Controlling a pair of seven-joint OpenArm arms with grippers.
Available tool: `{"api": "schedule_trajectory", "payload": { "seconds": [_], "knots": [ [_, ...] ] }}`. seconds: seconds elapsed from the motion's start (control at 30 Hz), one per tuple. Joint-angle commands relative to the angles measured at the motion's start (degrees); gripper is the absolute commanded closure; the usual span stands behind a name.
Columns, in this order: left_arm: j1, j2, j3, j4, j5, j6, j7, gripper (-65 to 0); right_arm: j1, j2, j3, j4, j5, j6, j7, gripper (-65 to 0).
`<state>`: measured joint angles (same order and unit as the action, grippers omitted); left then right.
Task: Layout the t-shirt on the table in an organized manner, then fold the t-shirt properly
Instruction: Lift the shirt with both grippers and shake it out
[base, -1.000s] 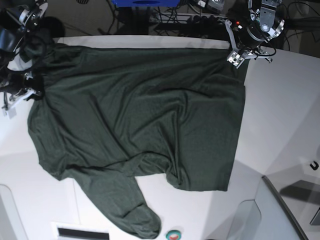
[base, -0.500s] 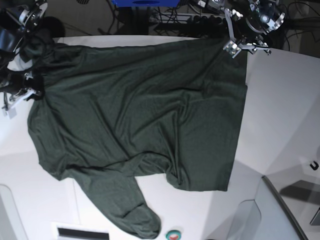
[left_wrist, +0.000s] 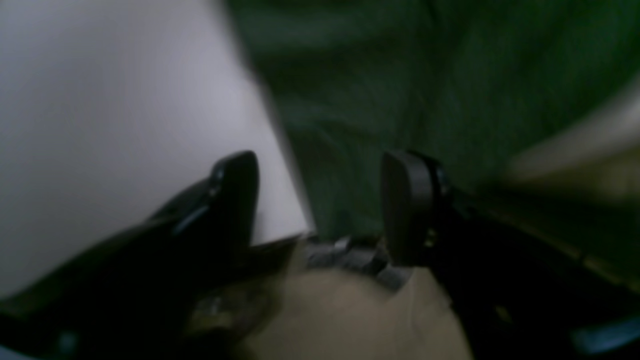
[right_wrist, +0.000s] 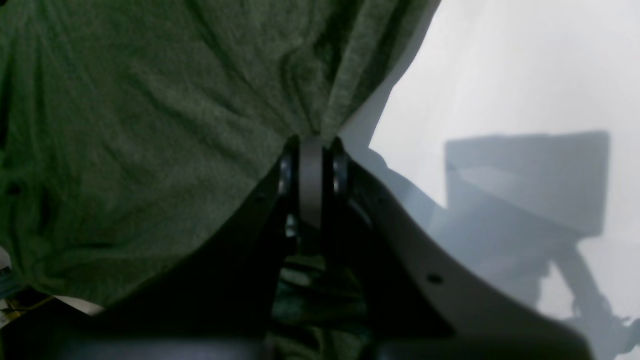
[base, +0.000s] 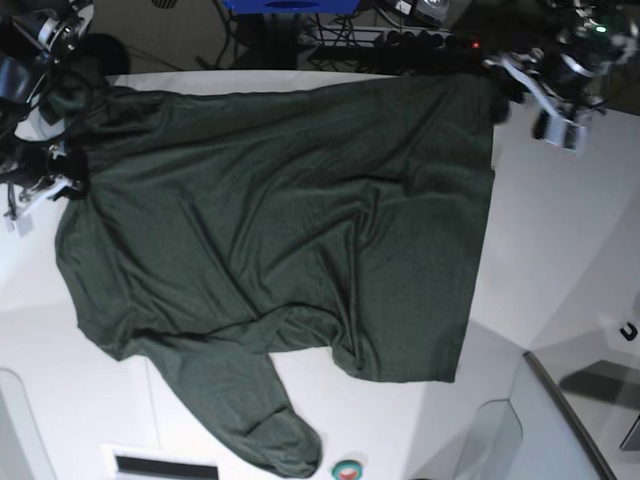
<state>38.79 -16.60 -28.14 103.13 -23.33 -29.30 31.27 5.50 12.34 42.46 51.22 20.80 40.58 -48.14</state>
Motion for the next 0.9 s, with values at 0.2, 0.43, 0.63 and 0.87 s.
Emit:
{"api": "schedule_trajectory", "payload": {
  "seconds": [0.2, 0.43, 0.63, 0.87],
  "knots": [
    [-3.8, -3.0, -1.9, -11.9, -8.9, -10.7, 0.1, -47.7, -0.8, 0.5, -0.2, 0.2, -3.2, -0.6, -2.9, -0.3],
    [-8.0, -1.9, -1.6, -21.6, -8.9, -10.7, 0.1, -47.9, -0.8, 0.6, -0.2, 0.3, -3.2, -0.6, -2.9, -0.3],
    [-11.1, -2.1, 3.5, -25.8, -8.9, -10.7, 0.1, -47.9, -0.8, 0.6, -0.2, 0.3, -3.2, -0.6, -2.9, -0.3],
    [-14.2, -1.6, 9.1, -30.3, -8.9, -10.7, 0.0, -47.9, -0.8, 1.2, -0.2, 0.3, -3.2, -0.6, -2.9, -0.3]
  ]
}}
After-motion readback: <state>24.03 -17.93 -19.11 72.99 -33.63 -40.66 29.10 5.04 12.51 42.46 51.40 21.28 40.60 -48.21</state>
